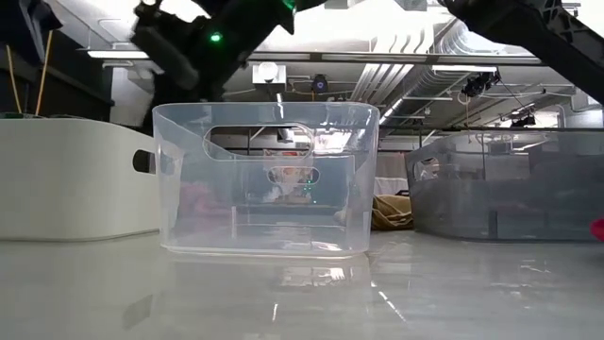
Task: Sort spices by type
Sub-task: Put the bottom right yellow seasoning bottle into the black bin
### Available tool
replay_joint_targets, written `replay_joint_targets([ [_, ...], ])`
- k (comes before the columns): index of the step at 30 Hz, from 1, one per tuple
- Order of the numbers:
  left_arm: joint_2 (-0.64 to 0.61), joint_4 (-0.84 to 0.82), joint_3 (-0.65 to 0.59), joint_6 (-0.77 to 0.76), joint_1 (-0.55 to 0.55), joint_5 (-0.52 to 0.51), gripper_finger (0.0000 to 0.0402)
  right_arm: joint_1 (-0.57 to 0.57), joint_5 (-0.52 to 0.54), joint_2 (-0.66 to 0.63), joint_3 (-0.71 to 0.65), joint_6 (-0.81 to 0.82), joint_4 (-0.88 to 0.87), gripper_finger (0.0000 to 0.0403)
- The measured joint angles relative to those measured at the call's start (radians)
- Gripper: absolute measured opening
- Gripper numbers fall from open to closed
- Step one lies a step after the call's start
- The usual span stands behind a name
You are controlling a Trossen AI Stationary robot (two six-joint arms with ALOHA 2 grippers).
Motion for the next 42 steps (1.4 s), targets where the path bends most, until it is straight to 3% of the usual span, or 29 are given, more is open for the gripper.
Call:
replay_joint_targets([
  [5,-0.047,0.014,0.0,0.026,0.0,-0.12,0.0,-0.036,0.0,-0.073,0.0,-0.001,-0.148,0.0],
  [14,-0.105,0.158,-0.018,0.147,0.003,-0.463,0.0,-0.061,-0.018,-0.2,0.0,0.091,-0.383,0.0],
  [17,-0.121,0.266,-0.065,0.149,0.025,-0.582,0.0,-0.046,-0.046,-0.231,0.0,0.142,-0.529,0.0],
  [20,-0.137,0.464,-0.133,0.206,0.077,-0.61,0.0,-0.005,-0.05,-0.241,0.0,0.199,-0.675,0.0],
  [23,-0.142,0.781,-0.211,0.425,0.156,-0.469,0.0,0.057,-0.054,-0.251,0.0,0.252,-0.791,0.0],
  [26,-0.129,1.111,-0.282,0.669,0.245,-0.193,0.0,0.127,-0.079,-0.265,0.0,0.304,-0.905,0.0],
  [29,-0.1,1.289,-0.324,0.772,0.318,-0.026,0.0,0.191,-0.166,-0.324,-0.06,0.425,-0.887,0.0],
  [33,-0.086,1.295,-0.33,0.782,0.383,0.009,0.0,0.28,-0.176,-0.518,-0.253,0.745,-0.892,0.0],
  [39,-0.087,1.225,-0.332,0.801,0.43,0.096,0.0,0.456,-0.159,-0.87,-0.612,1.403,-0.885,0.0],
  [42,-0.086,1.189,-0.332,0.795,0.443,0.13,0.0,0.541,-0.193,-1.01,-0.741,1.645,-0.823,0.0],
])
